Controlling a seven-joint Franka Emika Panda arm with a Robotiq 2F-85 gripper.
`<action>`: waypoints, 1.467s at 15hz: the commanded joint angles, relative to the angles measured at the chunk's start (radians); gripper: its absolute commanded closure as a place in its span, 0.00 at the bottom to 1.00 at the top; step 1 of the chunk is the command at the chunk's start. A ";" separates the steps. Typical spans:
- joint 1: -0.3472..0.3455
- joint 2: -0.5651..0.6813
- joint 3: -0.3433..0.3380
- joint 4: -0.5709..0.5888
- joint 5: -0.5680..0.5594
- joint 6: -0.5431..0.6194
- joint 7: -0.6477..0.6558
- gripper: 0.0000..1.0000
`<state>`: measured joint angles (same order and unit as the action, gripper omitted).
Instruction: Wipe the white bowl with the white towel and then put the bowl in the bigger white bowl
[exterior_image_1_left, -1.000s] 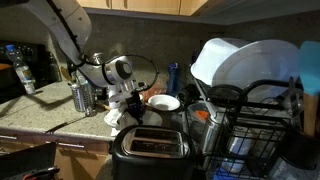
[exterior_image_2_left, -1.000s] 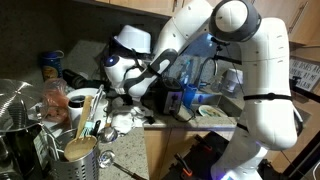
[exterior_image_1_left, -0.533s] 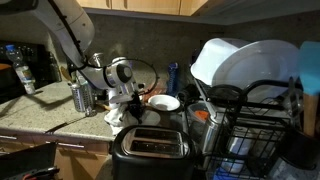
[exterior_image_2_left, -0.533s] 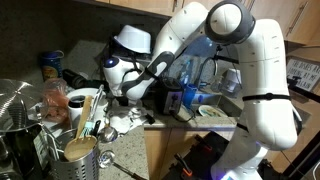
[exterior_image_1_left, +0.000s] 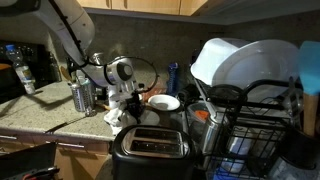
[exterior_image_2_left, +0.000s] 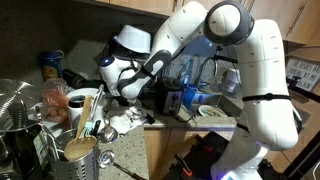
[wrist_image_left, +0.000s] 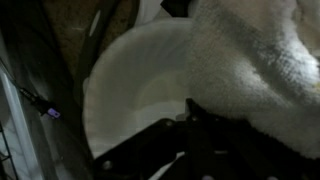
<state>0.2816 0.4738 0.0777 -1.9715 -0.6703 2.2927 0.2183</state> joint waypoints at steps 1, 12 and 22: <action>0.043 0.044 -0.019 0.062 -0.041 -0.038 0.045 0.97; 0.115 0.093 -0.001 0.129 -0.056 -0.160 0.158 0.97; -0.012 0.033 -0.047 0.031 -0.016 -0.138 0.117 0.97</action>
<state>0.3044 0.5298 0.0456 -1.8925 -0.6942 2.1351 0.3532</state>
